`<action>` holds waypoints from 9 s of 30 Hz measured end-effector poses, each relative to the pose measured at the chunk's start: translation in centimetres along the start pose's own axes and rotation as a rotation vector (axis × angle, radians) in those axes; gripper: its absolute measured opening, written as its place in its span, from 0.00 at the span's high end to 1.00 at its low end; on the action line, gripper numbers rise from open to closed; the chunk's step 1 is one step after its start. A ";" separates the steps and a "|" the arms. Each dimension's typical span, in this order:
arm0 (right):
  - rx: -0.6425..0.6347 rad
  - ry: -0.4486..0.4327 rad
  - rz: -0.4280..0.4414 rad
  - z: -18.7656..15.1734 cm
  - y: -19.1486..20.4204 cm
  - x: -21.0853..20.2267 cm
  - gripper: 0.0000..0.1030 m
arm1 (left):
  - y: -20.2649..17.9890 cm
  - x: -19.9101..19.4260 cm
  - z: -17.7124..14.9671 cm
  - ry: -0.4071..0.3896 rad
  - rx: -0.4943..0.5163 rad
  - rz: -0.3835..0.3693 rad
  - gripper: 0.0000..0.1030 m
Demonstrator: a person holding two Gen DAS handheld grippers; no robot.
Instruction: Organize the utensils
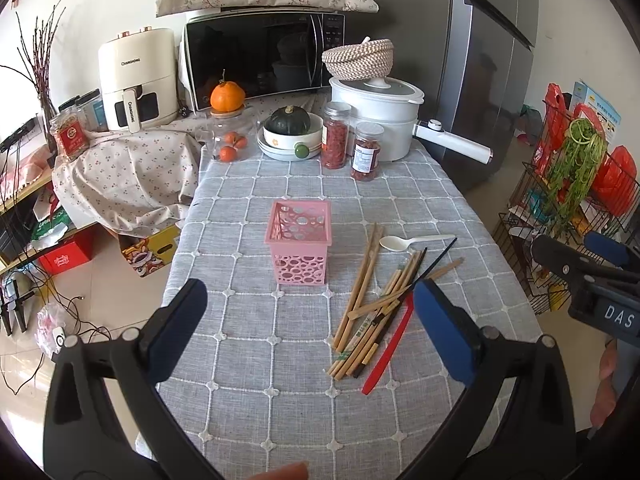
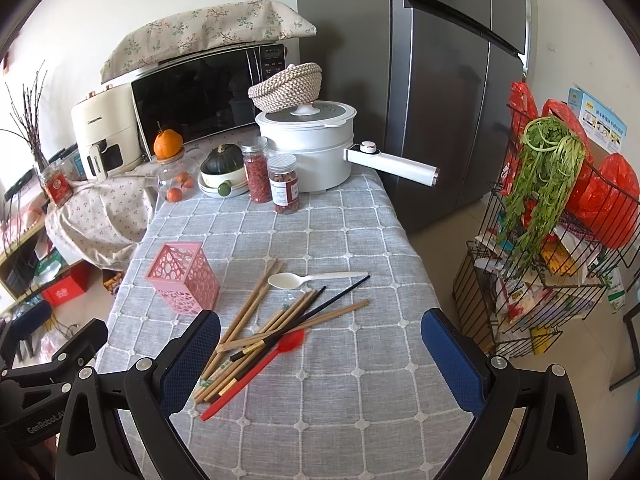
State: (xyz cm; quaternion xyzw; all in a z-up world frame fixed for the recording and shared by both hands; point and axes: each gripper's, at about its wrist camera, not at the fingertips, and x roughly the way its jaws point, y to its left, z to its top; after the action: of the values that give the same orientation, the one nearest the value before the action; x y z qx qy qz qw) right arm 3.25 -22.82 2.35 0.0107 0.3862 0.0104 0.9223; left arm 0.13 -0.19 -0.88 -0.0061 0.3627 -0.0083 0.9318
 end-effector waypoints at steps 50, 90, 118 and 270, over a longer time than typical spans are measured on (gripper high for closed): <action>0.014 0.016 0.010 -0.2 0.0 0.5 0.01 | 0.4 -0.3 -0.3 -0.020 -0.001 0.003 0.00; 0.064 0.125 0.017 0.5 -2.1 4.9 0.01 | -1.2 4.4 0.9 0.123 0.110 -0.105 0.00; 0.289 0.333 0.016 1.6 -10.2 13.2 0.01 | -9.6 25.6 3.9 0.598 0.297 -0.078 0.92; 0.172 0.185 0.430 6.9 11.3 19.3 0.94 | 9.6 10.4 2.1 0.157 0.082 -0.039 0.12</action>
State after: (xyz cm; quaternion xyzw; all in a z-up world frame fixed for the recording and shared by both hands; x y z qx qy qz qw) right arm 21.54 -11.03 -6.22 0.1702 0.4573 0.1743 0.8553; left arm 9.34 9.27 -6.49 0.0256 0.4339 -0.0415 0.8997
